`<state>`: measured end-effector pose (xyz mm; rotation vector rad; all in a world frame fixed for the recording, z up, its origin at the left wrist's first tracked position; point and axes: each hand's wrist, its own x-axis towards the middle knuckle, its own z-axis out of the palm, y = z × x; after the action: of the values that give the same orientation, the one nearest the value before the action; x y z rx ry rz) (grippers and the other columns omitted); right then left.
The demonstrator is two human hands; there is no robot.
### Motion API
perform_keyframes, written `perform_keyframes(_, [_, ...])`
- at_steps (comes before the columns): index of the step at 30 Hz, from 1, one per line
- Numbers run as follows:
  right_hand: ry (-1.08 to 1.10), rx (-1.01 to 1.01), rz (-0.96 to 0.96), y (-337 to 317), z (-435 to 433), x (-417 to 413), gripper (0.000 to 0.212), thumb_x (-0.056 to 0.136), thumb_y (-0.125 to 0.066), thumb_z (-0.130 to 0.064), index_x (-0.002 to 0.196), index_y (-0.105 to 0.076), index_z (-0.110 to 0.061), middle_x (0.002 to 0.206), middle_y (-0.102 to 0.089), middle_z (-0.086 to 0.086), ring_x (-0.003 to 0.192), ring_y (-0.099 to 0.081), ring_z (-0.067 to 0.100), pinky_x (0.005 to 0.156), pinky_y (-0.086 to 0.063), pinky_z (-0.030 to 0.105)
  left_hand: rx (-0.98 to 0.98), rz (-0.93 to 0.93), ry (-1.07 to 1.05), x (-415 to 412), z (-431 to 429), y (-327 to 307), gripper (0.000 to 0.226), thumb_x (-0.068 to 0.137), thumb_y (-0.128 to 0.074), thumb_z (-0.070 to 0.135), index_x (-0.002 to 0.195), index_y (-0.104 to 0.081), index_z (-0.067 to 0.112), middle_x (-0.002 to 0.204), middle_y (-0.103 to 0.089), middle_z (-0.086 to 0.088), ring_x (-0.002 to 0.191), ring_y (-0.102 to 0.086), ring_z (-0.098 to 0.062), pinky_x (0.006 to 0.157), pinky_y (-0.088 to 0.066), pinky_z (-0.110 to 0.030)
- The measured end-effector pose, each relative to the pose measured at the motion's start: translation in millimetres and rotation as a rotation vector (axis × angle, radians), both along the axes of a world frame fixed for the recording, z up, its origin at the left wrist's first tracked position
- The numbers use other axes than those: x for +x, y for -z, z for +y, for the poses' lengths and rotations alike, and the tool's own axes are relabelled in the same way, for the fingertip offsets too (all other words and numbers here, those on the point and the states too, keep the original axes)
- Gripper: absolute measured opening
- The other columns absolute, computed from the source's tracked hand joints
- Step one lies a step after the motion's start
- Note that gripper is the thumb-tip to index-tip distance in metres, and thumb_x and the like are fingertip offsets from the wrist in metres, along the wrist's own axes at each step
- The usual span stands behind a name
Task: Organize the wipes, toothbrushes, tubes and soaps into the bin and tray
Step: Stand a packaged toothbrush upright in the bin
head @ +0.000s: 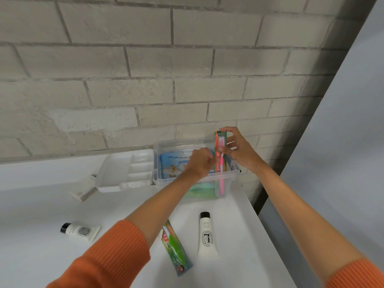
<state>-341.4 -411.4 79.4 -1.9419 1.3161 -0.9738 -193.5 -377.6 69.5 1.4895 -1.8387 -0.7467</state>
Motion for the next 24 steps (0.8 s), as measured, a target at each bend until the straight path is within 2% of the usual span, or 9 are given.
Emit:
perform_keyframes(4, [0.017,-0.006,-0.011,-1,3,2,0.053,0.085,-0.066,-0.019,0.131,-0.039,-0.021,0.113,-0.055,-0.001,0.087,-0.057,0.007,0.068,-0.045,0.009,0.001,-0.026,-0.016,1,-3,4,0.032,0.091,-0.058,0.026,0.087,-0.065,-0.005,0.093,-0.069,-0.022,0.077,-0.059,-0.023,0.074,-0.05,-0.036])
perform_keyframes(6, [0.023,-0.011,-0.013,-1,5,2,0.055,0.086,-0.065,-0.019,0.133,-0.037,-0.02,0.117,-0.055,0.002,0.095,-0.056,0.014,0.072,-0.044,0.009,0.004,-0.027,-0.028,2,-3,4,0.028,0.091,-0.057,0.023,0.089,-0.063,-0.004,0.093,-0.068,-0.021,0.08,-0.06,-0.026,0.073,-0.049,-0.036])
perform_keyframes(11, [0.062,-0.006,-0.019,-1,7,1,0.068,0.083,-0.069,-0.022,0.139,-0.031,-0.023,0.13,-0.051,0.012,0.107,-0.054,0.021,0.088,-0.049,0.029,-0.003,-0.036,-0.041,7,0,3,0.024,0.091,-0.057,0.021,0.097,-0.062,-0.001,0.097,-0.068,-0.021,0.09,-0.064,-0.033,0.078,-0.051,-0.04])
perform_keyframes(15, [0.144,-0.005,-0.031,-3,14,3,0.073,0.082,-0.069,-0.022,0.141,-0.027,-0.022,0.137,-0.041,0.013,0.12,-0.047,0.025,0.095,-0.042,0.03,-0.032,-0.071,-0.031,17,7,0,0.031,0.091,-0.055,0.026,0.106,-0.059,0.0,0.101,-0.069,-0.021,0.091,-0.065,-0.032,0.084,-0.054,-0.045])
perform_keyframes(18, [0.214,-0.104,-0.039,-10,27,11,0.066,0.086,-0.065,-0.017,0.141,-0.029,-0.018,0.139,-0.035,0.012,0.126,-0.041,0.023,0.102,-0.038,0.032,-0.074,-0.088,-0.038,30,19,-10,0.032,0.091,-0.055,0.029,0.109,-0.059,0.003,0.099,-0.069,-0.02,0.089,-0.065,-0.032,0.082,-0.054,-0.046])
perform_keyframes(20, [0.251,-0.201,-0.043,-17,39,19,0.057,0.089,-0.06,-0.014,0.139,-0.032,-0.015,0.136,-0.037,0.012,0.125,-0.041,0.023,0.105,-0.039,0.035,-0.129,-0.096,-0.038,39,32,-22,0.03,0.091,-0.056,0.028,0.109,-0.059,0.004,0.099,-0.069,-0.018,0.09,-0.065,-0.03,0.082,-0.054,-0.043])
perform_keyframes(22, [0.25,-0.275,-0.07,-21,54,29,0.047,0.09,-0.055,-0.009,0.133,-0.038,-0.012,0.128,-0.043,0.012,0.118,-0.045,0.024,0.102,-0.042,0.037,-0.202,-0.108,-0.059,50,48,-32,0.027,0.091,-0.056,0.027,0.106,-0.06,0.005,0.097,-0.068,-0.013,0.088,-0.063,-0.027,0.081,-0.052,-0.037])
perform_keyframes(24, [0.217,-0.321,-0.071,-20,70,40,0.036,0.088,-0.052,-0.003,0.123,-0.046,-0.008,0.114,-0.049,0.011,0.103,-0.052,0.026,0.093,-0.047,0.041,-0.257,-0.124,-0.126,64,69,-36,0.025,0.091,-0.055,0.03,0.103,-0.06,0.009,0.091,-0.062,-0.001,0.08,-0.057,-0.019,0.078,-0.048,-0.034])
